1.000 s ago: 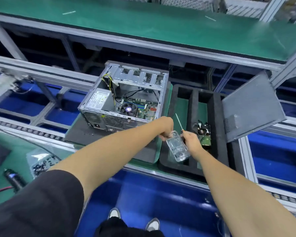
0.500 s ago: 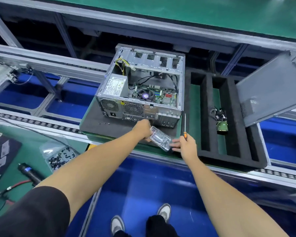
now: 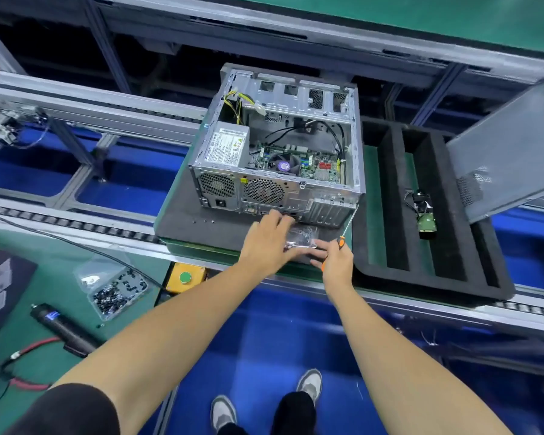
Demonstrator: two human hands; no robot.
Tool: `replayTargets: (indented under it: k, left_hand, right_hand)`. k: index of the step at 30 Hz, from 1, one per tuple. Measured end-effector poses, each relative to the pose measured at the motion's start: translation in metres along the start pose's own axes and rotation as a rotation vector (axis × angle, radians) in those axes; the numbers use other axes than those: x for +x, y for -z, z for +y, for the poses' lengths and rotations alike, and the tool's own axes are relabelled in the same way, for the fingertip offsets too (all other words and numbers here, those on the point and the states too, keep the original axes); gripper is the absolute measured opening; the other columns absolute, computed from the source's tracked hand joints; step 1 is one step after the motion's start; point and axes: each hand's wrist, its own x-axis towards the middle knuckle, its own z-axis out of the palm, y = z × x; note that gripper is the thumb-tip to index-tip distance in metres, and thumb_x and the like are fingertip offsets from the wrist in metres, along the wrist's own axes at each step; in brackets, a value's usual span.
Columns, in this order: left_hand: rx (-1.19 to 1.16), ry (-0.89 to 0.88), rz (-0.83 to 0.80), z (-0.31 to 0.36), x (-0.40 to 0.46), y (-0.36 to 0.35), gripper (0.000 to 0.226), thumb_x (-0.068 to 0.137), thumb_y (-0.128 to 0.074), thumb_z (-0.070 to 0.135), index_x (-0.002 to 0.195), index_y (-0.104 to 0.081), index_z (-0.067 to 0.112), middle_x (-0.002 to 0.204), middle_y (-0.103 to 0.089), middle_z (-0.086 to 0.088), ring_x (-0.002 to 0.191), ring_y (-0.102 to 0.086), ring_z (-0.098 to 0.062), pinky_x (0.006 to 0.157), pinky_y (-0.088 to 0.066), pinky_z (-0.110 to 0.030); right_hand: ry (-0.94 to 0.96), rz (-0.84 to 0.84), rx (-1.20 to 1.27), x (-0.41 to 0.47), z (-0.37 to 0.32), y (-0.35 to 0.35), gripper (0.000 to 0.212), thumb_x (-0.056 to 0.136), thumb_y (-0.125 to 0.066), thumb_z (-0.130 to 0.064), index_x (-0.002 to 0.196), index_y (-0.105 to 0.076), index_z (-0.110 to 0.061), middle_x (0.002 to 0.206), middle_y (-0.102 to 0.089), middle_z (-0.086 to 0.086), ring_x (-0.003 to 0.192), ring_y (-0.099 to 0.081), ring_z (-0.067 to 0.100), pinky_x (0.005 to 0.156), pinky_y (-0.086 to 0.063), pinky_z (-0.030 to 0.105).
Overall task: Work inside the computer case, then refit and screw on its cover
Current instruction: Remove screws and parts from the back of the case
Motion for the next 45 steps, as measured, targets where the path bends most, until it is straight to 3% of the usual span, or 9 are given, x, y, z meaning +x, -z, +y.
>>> replayTargets:
  k: [5,13,17,20,24,26,28,33,45]
  left_hand:
    - [-0.117,-0.013,-0.023,0.009,0.002,-0.004,0.036,0.098,-0.058,0.051,0.119,-0.054,0.022,0.117,-0.049,-0.001,0.106,-0.051,-0.022,0.075,-0.053,-0.038]
    - [-0.804,0.37,0.415,-0.006,-0.024,-0.001,0.009,0.106,-0.048,0.033,0.102,-0.049,0.025,0.095,-0.053,0.011,0.078,-0.058,-0.01,0.065,-0.048,-0.034]
    - [-1.046,0.701,0.607,-0.018,-0.029,-0.002,0.018,0.1,-0.061,0.018,0.103,-0.043,0.019,0.099,-0.058,-0.009,0.082,-0.062,-0.021,0.075,-0.055,-0.042]
    - [-0.73,0.863,0.632,-0.026,-0.025,-0.008,0.045,0.086,-0.076,0.009,0.118,-0.045,0.007,0.121,-0.043,-0.016,0.104,-0.048,-0.029,0.091,-0.046,-0.037]
    - [-0.423,0.445,0.431,-0.04,-0.017,-0.002,0.025,0.085,-0.067,0.001,0.1,-0.069,0.022,0.106,-0.058,0.002,0.097,-0.046,-0.011,0.08,-0.037,-0.028]
    - [-0.315,0.009,0.264,-0.041,-0.01,-0.002,0.031,0.082,-0.066,-0.012,0.097,-0.073,0.015,0.096,-0.063,-0.003,0.093,-0.053,-0.022,0.076,-0.044,-0.038]
    - [-0.225,-0.182,0.1,-0.033,-0.002,0.002,0.022,0.086,-0.068,-0.001,0.1,-0.072,0.015,0.098,-0.063,-0.003,0.096,-0.055,-0.028,0.08,-0.046,-0.04]
    - [-0.148,-0.226,-0.078,-0.012,0.019,0.004,0.018,0.099,-0.06,0.038,0.112,-0.071,0.032,0.105,-0.061,0.007,0.106,-0.048,-0.019,0.081,-0.041,-0.033]
    - [-0.234,-0.134,-0.33,0.013,0.042,0.007,0.021,0.099,-0.063,0.029,0.118,-0.071,0.025,0.116,-0.056,-0.002,0.114,-0.056,-0.022,0.078,-0.039,-0.029]
  right_hand:
    - [0.009,0.015,-0.025,0.0,0.005,-0.003,0.033,0.11,-0.032,-0.026,0.1,-0.062,-0.015,0.102,-0.079,0.0,0.089,-0.077,0.019,0.072,-0.057,0.039]
    - [0.023,0.031,-0.073,-0.002,0.008,-0.006,0.041,0.111,-0.029,-0.027,0.105,-0.066,-0.007,0.101,-0.079,-0.002,0.088,-0.077,0.017,0.071,-0.057,0.035]
    - [0.025,0.027,-0.077,0.0,0.008,-0.004,0.04,0.111,-0.03,-0.025,0.108,-0.065,-0.005,0.104,-0.079,0.0,0.089,-0.077,0.017,0.07,-0.057,0.034]
    - [0.025,0.015,-0.063,0.001,0.008,-0.003,0.037,0.11,-0.031,-0.023,0.105,-0.065,-0.008,0.103,-0.079,0.001,0.089,-0.077,0.02,0.071,-0.058,0.036]
    - [0.034,0.005,-0.035,0.0,0.008,0.0,0.035,0.11,-0.031,-0.019,0.103,-0.064,-0.009,0.103,-0.079,0.002,0.089,-0.077,0.022,0.066,-0.057,0.034]
    - [0.036,0.001,-0.029,0.0,0.008,0.001,0.034,0.109,-0.031,-0.018,0.102,-0.063,-0.01,0.102,-0.079,0.003,0.09,-0.077,0.023,0.065,-0.057,0.034]
    - [0.038,-0.004,-0.022,0.001,0.008,0.001,0.033,0.109,-0.031,-0.018,0.1,-0.062,-0.011,0.102,-0.079,0.004,0.09,-0.077,0.024,0.066,-0.057,0.035]
    - [0.045,-0.024,-0.02,0.002,0.008,0.002,0.032,0.109,-0.032,-0.017,0.1,-0.062,-0.01,0.105,-0.078,0.006,0.092,-0.077,0.025,0.066,-0.057,0.037]
    - [0.054,-0.02,-0.03,0.009,0.017,0.005,0.039,0.107,-0.035,-0.017,0.097,-0.072,-0.008,0.106,-0.076,0.008,0.09,-0.077,0.023,0.064,-0.058,0.034]
